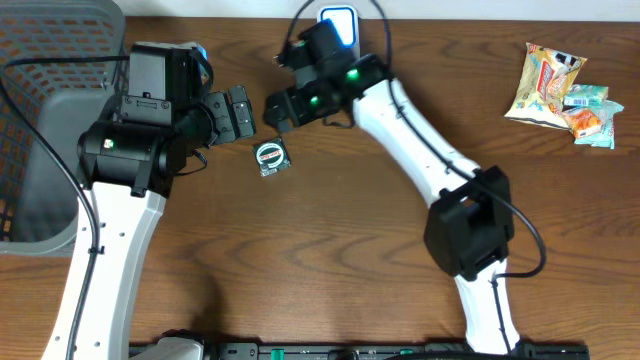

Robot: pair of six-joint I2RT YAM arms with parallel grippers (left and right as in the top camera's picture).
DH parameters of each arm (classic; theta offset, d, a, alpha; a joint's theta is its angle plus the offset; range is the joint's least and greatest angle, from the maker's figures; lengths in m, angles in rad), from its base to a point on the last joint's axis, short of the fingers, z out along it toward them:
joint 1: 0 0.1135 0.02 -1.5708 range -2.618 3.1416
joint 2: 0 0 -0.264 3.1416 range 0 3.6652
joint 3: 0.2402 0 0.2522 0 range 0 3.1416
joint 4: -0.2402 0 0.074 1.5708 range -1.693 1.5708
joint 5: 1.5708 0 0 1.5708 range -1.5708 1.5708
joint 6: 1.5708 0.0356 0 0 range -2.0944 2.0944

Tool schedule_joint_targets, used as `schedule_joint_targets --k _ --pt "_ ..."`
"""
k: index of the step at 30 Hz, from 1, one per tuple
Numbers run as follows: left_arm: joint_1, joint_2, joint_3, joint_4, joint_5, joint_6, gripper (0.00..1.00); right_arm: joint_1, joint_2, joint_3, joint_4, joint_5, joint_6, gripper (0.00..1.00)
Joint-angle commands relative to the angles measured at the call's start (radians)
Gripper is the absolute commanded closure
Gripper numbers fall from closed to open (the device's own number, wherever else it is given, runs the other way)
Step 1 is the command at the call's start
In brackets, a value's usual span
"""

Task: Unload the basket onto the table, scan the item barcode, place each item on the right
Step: 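Move the right gripper to the green Zam-Buk tin and grasp it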

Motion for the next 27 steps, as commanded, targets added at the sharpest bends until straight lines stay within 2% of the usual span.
schedule_joint_targets --k 1,11,20,27 --pt "0.002 -0.002 0.008 -0.003 -0.013 0.006 0.02 0.018 0.043 -0.003 0.016 0.079 0.093 0.01" --pt "0.002 -0.002 0.008 -0.003 -0.013 0.006 0.02 0.084 0.17 -0.003 0.045 0.032 0.067 0.01" --pt "0.002 -0.002 0.008 -0.003 -0.013 0.006 0.02 0.144 0.228 -0.003 0.063 0.144 0.058 0.01" --pt "0.002 -0.002 0.008 -0.003 -0.013 0.006 0.02 0.144 0.235 -0.003 0.018 0.369 0.106 0.14"
